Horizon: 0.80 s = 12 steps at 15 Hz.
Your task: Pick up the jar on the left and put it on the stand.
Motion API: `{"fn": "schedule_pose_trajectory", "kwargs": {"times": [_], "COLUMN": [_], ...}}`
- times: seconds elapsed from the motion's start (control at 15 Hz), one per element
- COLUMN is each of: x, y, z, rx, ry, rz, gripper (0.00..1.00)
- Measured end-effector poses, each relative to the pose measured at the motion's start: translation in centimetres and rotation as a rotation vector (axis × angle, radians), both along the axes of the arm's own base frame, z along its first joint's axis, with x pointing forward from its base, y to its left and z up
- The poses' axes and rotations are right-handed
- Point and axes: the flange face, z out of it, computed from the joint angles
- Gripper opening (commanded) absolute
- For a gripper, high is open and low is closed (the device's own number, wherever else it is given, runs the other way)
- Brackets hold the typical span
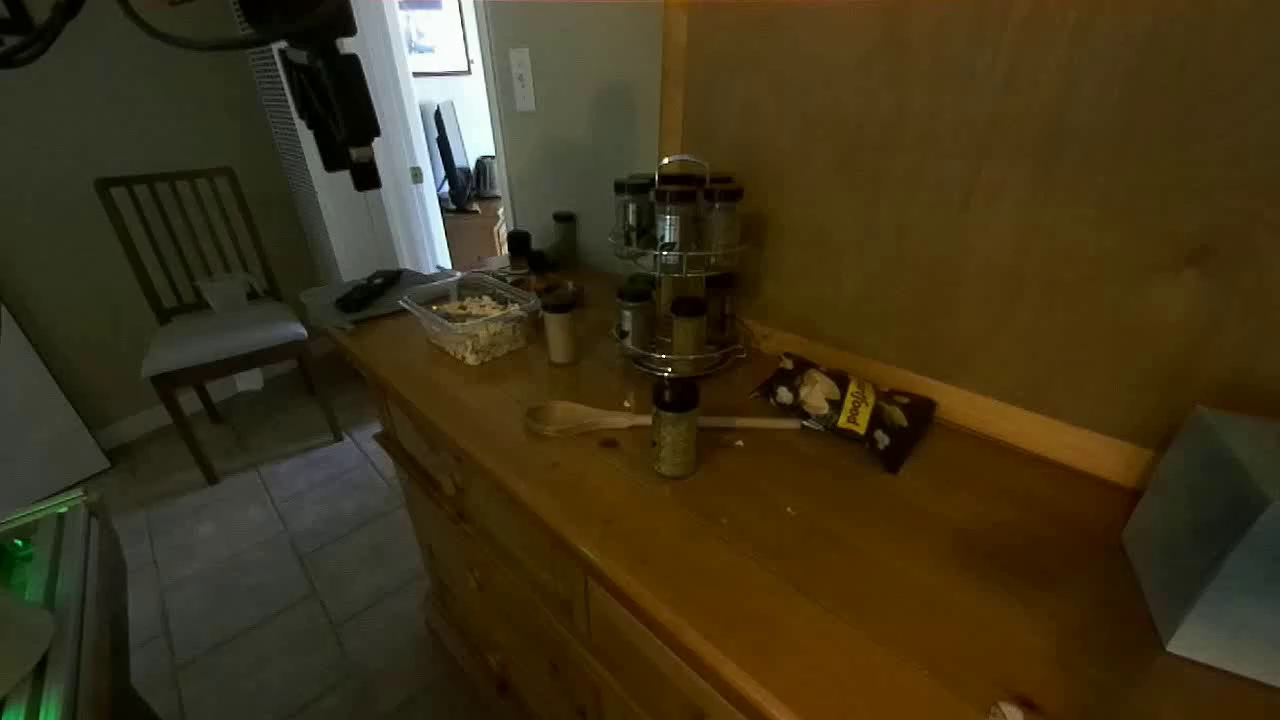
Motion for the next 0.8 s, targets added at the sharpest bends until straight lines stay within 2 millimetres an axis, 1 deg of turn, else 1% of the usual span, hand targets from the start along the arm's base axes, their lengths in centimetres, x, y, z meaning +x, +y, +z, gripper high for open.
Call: {"fn": "schedule_pose_trajectory", "kwargs": {"times": [0.8], "x": [0.16], "y": [-0.09], "z": [-0.16], "rx": [0.006], "ry": [0.0], "rz": [-0.015], "gripper": [1.0]}}
